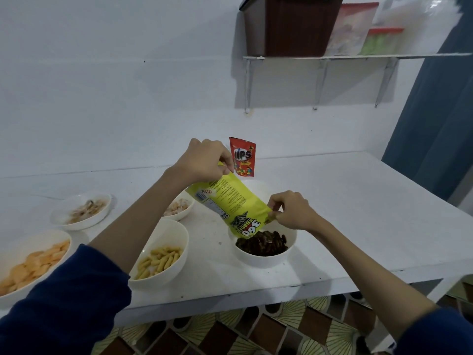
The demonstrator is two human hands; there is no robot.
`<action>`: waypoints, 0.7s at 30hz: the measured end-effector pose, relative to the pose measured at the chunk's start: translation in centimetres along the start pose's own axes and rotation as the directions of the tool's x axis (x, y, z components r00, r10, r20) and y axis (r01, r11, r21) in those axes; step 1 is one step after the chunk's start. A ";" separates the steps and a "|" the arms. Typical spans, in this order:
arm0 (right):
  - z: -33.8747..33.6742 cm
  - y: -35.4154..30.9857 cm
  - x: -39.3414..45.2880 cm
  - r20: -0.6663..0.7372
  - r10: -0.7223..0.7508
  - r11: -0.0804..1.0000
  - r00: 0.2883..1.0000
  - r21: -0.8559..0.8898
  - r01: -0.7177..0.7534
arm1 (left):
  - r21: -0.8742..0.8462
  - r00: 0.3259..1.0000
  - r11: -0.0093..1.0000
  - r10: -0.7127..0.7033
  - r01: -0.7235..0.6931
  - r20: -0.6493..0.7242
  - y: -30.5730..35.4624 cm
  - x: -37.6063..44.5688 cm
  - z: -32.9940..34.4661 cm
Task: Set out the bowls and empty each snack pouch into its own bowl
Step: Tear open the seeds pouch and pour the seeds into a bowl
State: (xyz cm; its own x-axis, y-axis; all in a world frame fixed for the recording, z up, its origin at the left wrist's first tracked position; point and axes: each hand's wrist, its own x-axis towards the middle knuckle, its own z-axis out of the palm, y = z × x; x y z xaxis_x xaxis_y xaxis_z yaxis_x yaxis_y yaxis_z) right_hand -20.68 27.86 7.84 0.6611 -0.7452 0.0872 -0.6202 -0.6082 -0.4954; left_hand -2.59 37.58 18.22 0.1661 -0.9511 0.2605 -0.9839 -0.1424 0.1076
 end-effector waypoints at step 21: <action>-0.4 1.9 -0.2 -0.015 0.084 0.705 0.996 0.708 -0.049 | -0.853 0.981 0.483 -0.084 0.196 0.177 -0.8 -0.6 6.1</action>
State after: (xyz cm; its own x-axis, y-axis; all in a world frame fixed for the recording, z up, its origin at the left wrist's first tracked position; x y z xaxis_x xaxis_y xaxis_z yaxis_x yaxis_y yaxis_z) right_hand -22.10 26.74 7.22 0.6004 -0.7976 0.0582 -0.1705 -0.1988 -0.9651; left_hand -2.26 36.61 12.14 0.2345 -0.9691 0.0767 -0.3873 -0.0208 0.9217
